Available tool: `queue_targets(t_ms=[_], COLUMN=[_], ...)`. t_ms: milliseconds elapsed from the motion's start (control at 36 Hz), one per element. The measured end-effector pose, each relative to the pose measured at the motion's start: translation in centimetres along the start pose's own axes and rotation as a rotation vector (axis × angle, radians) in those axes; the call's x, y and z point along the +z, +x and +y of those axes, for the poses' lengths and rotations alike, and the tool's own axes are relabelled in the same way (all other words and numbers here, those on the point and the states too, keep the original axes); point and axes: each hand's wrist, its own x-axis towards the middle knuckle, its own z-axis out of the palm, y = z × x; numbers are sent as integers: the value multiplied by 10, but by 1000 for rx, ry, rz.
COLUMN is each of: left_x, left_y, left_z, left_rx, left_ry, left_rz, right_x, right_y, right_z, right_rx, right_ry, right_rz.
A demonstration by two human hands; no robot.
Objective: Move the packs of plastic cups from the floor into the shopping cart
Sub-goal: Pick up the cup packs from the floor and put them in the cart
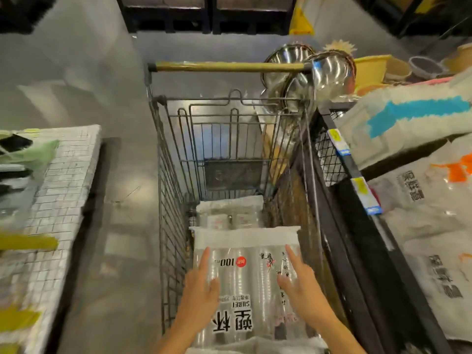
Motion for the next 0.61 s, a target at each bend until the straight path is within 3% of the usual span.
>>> queue_targets(t_ms=[333, 472, 611], left_x=[93, 115, 125], left_y=[25, 39, 47], left_z=[-105, -131, -160], left_rx=[-346, -319, -330], left_ry=[126, 222, 252], left_rz=[54, 50, -11], right_x=[120, 152, 160], right_y=[46, 64, 71], right_z=[96, 128, 143], right_rx=[153, 132, 155], right_ry=[92, 12, -5], right_rz=[-175, -113, -160])
